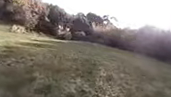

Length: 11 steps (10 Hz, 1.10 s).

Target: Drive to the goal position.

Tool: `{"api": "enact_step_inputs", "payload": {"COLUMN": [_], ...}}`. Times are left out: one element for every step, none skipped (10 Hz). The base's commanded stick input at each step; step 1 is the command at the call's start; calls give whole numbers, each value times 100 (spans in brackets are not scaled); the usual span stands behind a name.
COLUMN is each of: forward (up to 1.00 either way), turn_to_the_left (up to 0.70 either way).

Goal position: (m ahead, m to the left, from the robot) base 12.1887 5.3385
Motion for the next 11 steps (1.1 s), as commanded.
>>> {"api": "enact_step_inputs", "payload": {"forward": [70, 70, 70, 70, 70, 70, 70, 70, 70, 70, 70], "turn_to_the_left": [1, 1, 1, 1, 1, 1, 1, 1, 1, 1, 1]}}
